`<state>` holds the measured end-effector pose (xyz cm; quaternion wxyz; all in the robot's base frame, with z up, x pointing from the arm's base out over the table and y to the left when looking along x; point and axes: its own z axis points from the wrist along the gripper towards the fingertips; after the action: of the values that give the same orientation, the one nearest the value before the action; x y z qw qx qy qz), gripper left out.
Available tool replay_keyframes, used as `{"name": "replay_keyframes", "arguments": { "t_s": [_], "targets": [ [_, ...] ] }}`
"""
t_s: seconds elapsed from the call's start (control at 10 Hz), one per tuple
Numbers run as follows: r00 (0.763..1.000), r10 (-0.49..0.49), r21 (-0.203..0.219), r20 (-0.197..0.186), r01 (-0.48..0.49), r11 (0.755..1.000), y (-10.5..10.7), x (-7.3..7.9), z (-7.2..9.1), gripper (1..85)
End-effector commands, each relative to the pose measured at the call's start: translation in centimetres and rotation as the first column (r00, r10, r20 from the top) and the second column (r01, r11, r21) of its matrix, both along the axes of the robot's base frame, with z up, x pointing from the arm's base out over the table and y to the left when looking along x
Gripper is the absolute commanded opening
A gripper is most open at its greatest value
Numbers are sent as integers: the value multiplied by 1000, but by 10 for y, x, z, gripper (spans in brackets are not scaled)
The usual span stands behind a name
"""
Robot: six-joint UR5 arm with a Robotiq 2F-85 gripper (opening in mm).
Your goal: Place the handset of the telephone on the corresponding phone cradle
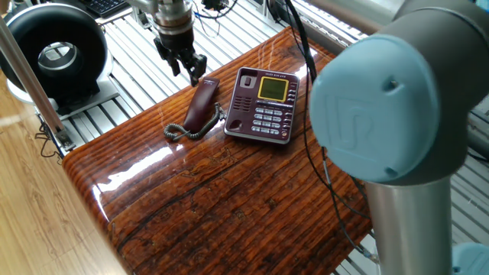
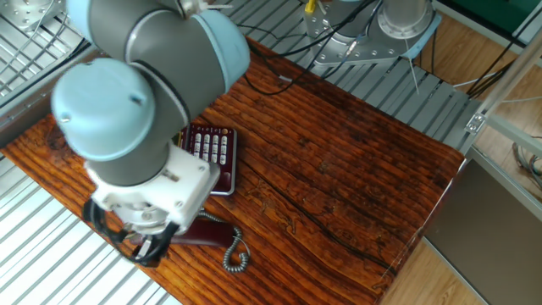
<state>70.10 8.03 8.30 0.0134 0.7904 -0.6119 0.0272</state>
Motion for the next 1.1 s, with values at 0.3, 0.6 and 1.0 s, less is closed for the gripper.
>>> {"name": "replay_keyframes", "arguments": {
  "t_s": [0.3,0.6,1.0],
  "targets": [
    [999,50,46,-6,-50,998,5,-15,-8,390],
    [997,59,115,-40,-54,992,22,-25,-6,587],
    [989,148,180,-16,-143,973,40,-22,-4,663]
  ]
}}
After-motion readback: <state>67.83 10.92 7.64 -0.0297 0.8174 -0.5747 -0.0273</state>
